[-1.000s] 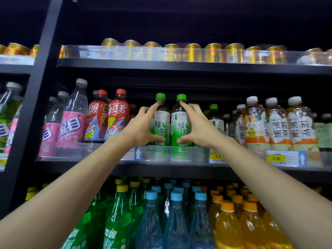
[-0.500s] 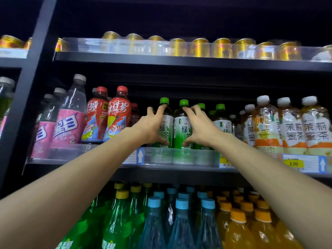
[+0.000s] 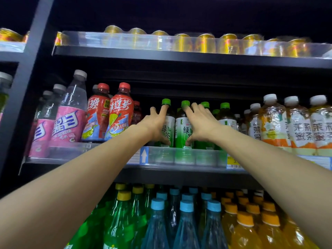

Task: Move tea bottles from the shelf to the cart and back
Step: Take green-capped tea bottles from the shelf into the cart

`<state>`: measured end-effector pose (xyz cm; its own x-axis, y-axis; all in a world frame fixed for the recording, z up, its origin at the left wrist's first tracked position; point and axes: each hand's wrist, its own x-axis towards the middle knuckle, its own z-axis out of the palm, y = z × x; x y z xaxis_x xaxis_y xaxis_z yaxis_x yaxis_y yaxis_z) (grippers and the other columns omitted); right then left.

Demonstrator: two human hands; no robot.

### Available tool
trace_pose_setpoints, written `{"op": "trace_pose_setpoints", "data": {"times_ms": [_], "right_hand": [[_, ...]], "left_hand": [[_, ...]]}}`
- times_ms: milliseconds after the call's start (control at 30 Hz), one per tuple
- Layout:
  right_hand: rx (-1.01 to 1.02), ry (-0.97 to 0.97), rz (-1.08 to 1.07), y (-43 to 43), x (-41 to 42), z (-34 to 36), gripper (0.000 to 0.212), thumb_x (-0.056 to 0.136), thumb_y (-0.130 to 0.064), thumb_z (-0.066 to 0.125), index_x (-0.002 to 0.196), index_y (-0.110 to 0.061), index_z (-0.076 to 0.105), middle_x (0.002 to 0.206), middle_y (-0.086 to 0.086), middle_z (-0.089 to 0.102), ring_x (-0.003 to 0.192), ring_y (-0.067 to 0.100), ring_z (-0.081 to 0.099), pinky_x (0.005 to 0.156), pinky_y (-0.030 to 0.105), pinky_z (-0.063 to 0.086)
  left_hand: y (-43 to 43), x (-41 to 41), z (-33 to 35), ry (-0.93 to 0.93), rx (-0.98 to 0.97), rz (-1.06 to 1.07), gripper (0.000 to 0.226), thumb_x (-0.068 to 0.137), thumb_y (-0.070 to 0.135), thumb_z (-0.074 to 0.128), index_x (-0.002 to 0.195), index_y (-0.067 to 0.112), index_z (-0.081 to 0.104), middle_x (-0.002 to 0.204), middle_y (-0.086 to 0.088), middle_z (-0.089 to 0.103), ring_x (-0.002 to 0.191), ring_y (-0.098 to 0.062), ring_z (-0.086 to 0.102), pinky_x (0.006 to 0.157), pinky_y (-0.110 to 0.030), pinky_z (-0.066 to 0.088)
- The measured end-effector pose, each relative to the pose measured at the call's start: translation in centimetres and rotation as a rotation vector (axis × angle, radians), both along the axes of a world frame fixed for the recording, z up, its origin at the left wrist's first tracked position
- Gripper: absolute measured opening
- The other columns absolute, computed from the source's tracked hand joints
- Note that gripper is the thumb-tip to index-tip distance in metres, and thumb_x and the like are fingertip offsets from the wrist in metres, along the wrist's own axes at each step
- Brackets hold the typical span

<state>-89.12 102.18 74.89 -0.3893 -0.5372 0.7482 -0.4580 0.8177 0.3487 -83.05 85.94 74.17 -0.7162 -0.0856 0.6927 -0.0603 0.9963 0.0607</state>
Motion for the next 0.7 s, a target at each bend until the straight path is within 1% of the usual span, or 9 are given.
{"op": "trace_pose_setpoints", "data": {"times_ms": [200,433,567,700], "right_hand": [[0.02,0.036,-0.054,-0.4,-0.4,-0.1,0.116,0.066,-0.052,0.087,0.151,-0.01,0.021,0.149,0.014,0.028,0.136,0.032,0.029,0.113,0.042,0.028],[0.002,0.03,-0.062,-0.3,-0.1,-0.3,0.112,0.068,-0.056,0.084,0.151,-0.01,0.024,0.15,0.014,0.028,0.138,0.032,0.028,0.113,0.045,0.027],[-0.055,-0.01,-0.003,-0.2,0.4,-0.4,0.106,0.071,-0.049,0.084,0.151,-0.01,0.027,0.15,0.014,0.029,0.137,0.031,0.03,0.112,0.043,0.033],[-0.123,0.018,0.067,0.5,1.2,-0.7,0.097,0.074,-0.039,0.083,0.15,-0.011,0.031,0.145,0.013,0.034,0.133,0.03,0.034,0.106,0.042,0.043]], "left_hand": [[0.3,-0.5,0.4,-0.026,-0.006,0.03,0.127,0.068,0.035,0.091,0.157,0.023,0.002,0.155,-0.023,0.016,0.133,-0.046,0.042,0.104,-0.052,0.046],[0.4,-0.3,0.2,-0.019,-0.038,0.054,0.129,0.067,0.037,0.091,0.157,0.021,0.001,0.154,-0.024,0.016,0.132,-0.047,0.043,0.103,-0.049,0.046],[0.5,0.1,0.0,-0.019,-0.045,0.062,0.129,0.068,0.039,0.09,0.157,0.02,-0.001,0.154,-0.024,0.018,0.133,-0.046,0.042,0.103,-0.051,0.046],[0.3,0.8,-0.1,0.005,-0.064,0.067,0.129,0.069,0.041,0.089,0.158,0.02,-0.001,0.153,-0.023,0.021,0.131,-0.046,0.044,0.101,-0.051,0.047]]}}
